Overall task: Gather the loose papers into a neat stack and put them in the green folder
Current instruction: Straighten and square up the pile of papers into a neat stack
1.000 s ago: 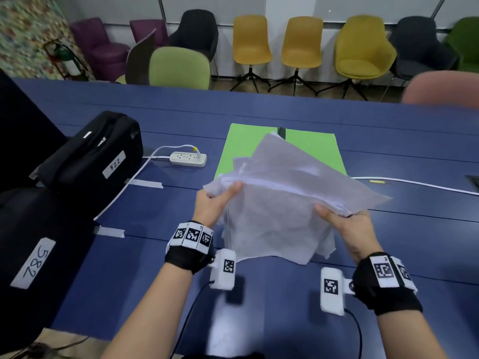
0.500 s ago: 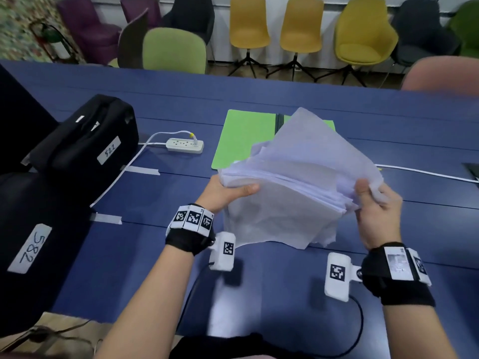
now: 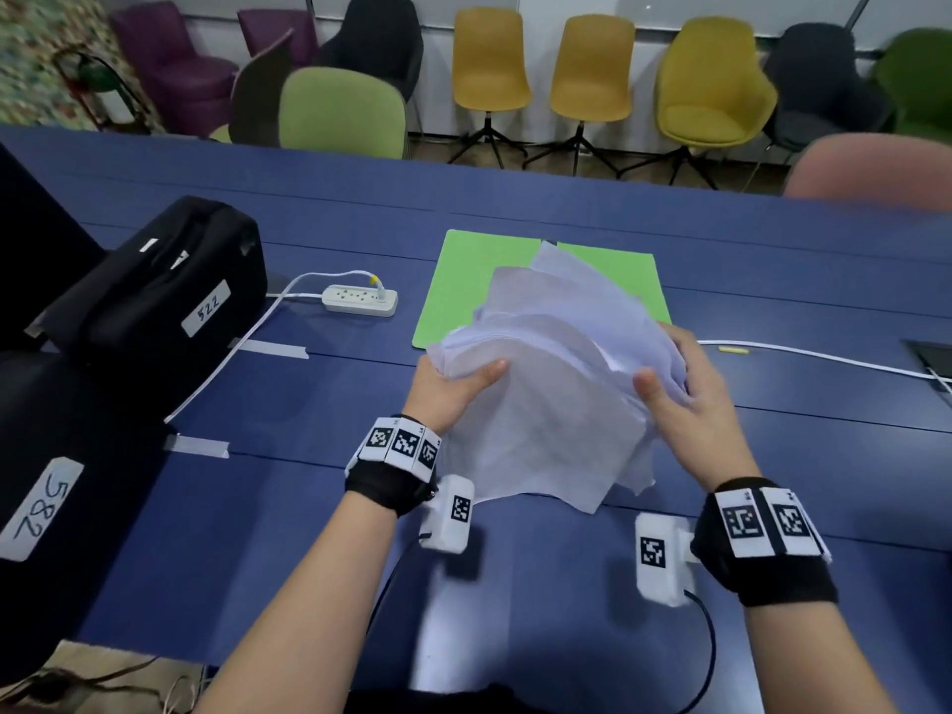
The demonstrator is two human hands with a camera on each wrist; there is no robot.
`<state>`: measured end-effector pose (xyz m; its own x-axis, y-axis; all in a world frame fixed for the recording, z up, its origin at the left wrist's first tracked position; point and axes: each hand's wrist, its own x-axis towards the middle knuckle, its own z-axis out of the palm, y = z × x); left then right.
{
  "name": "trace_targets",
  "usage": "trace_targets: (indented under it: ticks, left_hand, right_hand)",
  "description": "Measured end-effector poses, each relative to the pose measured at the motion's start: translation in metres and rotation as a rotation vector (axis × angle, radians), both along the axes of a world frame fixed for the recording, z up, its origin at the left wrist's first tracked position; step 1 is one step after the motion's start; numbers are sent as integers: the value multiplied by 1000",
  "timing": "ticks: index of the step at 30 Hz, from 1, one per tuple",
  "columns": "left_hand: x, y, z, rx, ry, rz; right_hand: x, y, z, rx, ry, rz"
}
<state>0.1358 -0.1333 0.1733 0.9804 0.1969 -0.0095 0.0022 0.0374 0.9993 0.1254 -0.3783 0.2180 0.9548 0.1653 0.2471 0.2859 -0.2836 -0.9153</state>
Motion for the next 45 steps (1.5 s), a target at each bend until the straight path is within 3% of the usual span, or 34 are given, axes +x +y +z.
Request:
trace_targets:
  ticks: [5, 11, 15, 18, 21, 24, 31, 35, 39, 42, 45]
  left_hand:
    - [1, -2, -2, -1, -3, 21]
    - [-4, 17, -3, 22, 74, -320]
    - [-3, 17, -6, 20, 64, -306]
    - [1, 8, -7, 75, 33, -253]
    - [4, 2, -6, 155, -29, -191]
    - [2, 1, -6, 123, 7, -146]
    - [-7, 7, -4, 257, 90, -371]
    - [-5, 2, -9, 284, 49, -256]
    - [-2, -4, -13, 254, 7, -98]
    - [-1, -2, -12, 178, 6, 11]
    - [-4, 8, -14, 114, 25, 33]
  right_hand:
    - [-8, 3, -3, 58, -56, -5]
    - [-3, 11, 10, 76, -241, -172]
    - [6, 18, 7, -61, -233, -193]
    - [12, 23, 4, -295, -225, -248]
    - [11, 28, 13, -438, -310, -314]
    - [7, 37, 19, -494, -426, -242]
    - [12, 51, 23, -560, -501, -226]
    - [3, 73, 20, -702, -459, -172]
    - [0, 74, 14, -686, -408, -109]
    - [0, 50, 15, -605, -387, -233]
    - [-1, 13, 10, -480, -220, -371]
